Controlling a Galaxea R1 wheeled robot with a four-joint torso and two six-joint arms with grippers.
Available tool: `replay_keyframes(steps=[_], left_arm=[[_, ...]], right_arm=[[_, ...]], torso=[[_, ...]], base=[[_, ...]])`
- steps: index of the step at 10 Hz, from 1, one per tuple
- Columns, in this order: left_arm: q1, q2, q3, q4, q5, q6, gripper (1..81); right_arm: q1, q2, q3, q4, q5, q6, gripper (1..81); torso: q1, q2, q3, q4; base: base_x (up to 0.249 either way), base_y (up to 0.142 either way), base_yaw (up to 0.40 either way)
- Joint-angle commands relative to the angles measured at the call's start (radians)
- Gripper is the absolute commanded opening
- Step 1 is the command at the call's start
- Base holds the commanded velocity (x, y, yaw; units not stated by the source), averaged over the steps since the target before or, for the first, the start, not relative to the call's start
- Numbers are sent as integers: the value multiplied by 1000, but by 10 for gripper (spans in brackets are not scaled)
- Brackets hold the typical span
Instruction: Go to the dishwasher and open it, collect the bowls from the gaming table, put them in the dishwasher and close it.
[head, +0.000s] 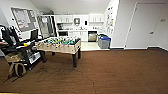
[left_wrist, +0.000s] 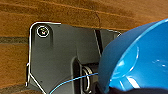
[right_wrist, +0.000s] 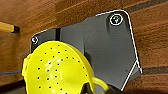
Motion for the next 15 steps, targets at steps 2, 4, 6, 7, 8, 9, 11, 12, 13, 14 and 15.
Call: replay_keyframes(steps=[2, 4, 6, 7, 8, 9, 11, 12, 13, 14, 15], left_arm=[[-49, -21, 12, 12, 19, 5, 10], [-49, -23, 12, 12, 19, 5, 10], [-49, -24, 12, 12, 18, 5, 10], [-49, -26, 12, 12, 16, 5, 10], [-49, -29, 12, 12, 13, 5, 10], [-49, -35, 12, 12, 10, 5, 10], [-49, -35, 14, 13, 8, 5, 10], [-49, -37, 14, 12, 8, 5, 10], [-49, -37, 14, 12, 8, 5, 10], [-49, -37, 14, 12, 7, 5, 10], [-49, -37, 14, 12, 7, 5, 10]], right_arm=[[43, -15, 1, -15, -34, -3, 10], [43, -15, 1, -15, -34, -3, 10], [43, -15, 1, -16, -34, -3, 10], [43, -15, 1, -16, -34, -3, 10], [45, -13, 1, -18, -34, -3, 10], [46, -13, 1, -18, -34, -3, 10], [46, -11, 1, -18, -34, -3, 10], [46, -11, 1, -18, -34, -3, 10], [46, -13, 1, -18, -34, -3, 10], [46, -13, 1, -18, -34, -3, 10], [45, -13, 1, -18, -34, -3, 10]], torso=[[1, 0, 0, 0], [1, 0, 0, 0], [1, 0, 0, 0], [1, 0, 0, 0], [1, 0, 0, 0], [1, 0, 0, 0], [1, 0, 0, 0], [1, 0, 0, 0], [1, 0, 0, 0], [1, 0, 0, 0], [1, 0, 0, 0]], base=[[0, 0, -377], [0, 0, -377], [0, 0, -377], [0, 0, -374], [0, 0, -353], [0, -182, 0], [0, 0, 0], [0, 0, 0], [0, 0, 0], [0, 0, 0], [0, 0, 0]])
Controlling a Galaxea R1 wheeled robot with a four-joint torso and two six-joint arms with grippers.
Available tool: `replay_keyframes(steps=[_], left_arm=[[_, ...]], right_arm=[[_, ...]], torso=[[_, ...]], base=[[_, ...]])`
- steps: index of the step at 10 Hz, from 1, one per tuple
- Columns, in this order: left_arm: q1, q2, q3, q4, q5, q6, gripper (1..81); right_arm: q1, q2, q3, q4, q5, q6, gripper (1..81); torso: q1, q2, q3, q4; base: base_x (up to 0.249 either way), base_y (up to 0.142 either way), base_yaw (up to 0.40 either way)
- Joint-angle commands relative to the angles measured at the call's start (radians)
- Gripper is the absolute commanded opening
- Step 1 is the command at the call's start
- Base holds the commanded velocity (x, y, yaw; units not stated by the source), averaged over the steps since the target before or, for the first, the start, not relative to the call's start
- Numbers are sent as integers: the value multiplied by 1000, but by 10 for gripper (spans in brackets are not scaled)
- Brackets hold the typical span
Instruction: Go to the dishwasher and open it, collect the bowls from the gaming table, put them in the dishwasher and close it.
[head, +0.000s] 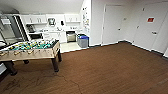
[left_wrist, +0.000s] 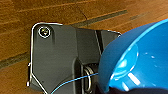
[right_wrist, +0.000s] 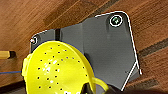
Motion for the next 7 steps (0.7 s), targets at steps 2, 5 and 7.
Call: replay_keyframes(steps=[2, 5, 7], left_arm=[[-52, -27, 15, 13, 19, 5, 10], [-51, -25, 15, 13, 19, 5, 10], [-51, -25, 15, 13, 19, 5, 10]], right_arm=[[40, -13, 4, -14, -34, -3, 10], [37, -13, 4, -14, -34, -3, 10], [35, -15, 4, -14, -32, -3, 10]], torso=[[1, 0, 0, 0], [1, 0, 0, 0], [1, 0, 0, 0]], base=[[0, 0, 0], [0, 0, 0], [0, 0, 0]])
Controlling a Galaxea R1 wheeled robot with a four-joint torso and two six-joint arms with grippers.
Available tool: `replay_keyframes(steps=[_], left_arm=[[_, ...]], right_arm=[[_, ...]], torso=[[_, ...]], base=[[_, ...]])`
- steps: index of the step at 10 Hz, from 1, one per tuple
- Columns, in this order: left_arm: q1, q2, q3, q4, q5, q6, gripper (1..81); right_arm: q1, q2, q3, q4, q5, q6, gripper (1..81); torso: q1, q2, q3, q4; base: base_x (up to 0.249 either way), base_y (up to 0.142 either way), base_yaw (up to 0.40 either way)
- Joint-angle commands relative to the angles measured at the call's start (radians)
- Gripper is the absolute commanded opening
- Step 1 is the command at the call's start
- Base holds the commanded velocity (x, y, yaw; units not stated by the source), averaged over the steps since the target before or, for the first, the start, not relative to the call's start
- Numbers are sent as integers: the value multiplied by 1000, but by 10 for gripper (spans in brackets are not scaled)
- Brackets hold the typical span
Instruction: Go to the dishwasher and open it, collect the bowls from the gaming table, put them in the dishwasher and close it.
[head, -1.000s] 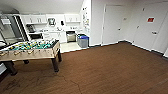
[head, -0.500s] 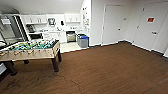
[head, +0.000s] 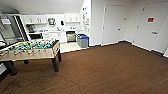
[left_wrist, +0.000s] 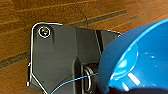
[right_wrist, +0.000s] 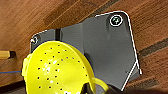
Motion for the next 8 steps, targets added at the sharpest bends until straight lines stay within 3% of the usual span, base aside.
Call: replay_keyframes(steps=[1, 8], left_arm=[[-49, -25, 15, 13, 20, 7, 10], [-48, -24, 13, 13, 20, 7, 10]], right_arm=[[38, -15, 4, -14, -32, -3, 10], [38, -15, 2, -14, -32, -3, 10]], torso=[[1, 0, 0, 0], [1, -1, 0, 0]], base=[[0, 0, 0], [84, 0, 0]])
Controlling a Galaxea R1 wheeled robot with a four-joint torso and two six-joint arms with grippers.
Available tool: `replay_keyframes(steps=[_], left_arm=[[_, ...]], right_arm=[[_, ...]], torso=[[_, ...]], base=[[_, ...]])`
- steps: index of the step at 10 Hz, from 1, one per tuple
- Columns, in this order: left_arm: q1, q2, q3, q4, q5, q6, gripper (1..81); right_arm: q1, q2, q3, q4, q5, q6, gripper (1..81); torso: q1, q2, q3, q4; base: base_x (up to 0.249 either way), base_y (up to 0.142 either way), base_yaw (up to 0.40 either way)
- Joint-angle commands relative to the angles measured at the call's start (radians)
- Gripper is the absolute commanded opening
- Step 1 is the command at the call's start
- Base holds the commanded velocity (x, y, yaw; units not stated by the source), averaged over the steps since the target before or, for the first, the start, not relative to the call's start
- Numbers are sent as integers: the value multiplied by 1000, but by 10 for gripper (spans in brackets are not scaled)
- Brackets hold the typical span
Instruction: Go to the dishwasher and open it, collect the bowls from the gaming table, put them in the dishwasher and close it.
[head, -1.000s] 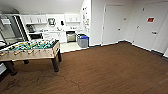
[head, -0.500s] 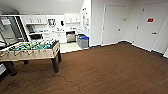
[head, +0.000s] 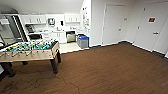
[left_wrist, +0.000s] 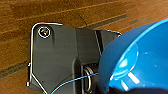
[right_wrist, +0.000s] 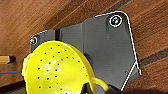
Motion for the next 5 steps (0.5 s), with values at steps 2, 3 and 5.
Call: replay_keyframes(steps=[2, 3, 5], left_arm=[[-45, -22, 13, 12, 21, 6, 10], [-45, -22, 13, 12, 21, 6, 10], [-44, -22, 13, 12, 21, 6, 10]], right_arm=[[39, -15, 3, -12, -33, -3, 10], [41, -15, 3, -12, -33, -3, 10], [39, -13, 3, -12, -33, -3, 10]], torso=[[0, 0, 0, 0], [0, 0, 0, 0], [0, 0, 0, 0]], base=[[114, 0, 0], [131, 0, 0], [132, 0, 0]])
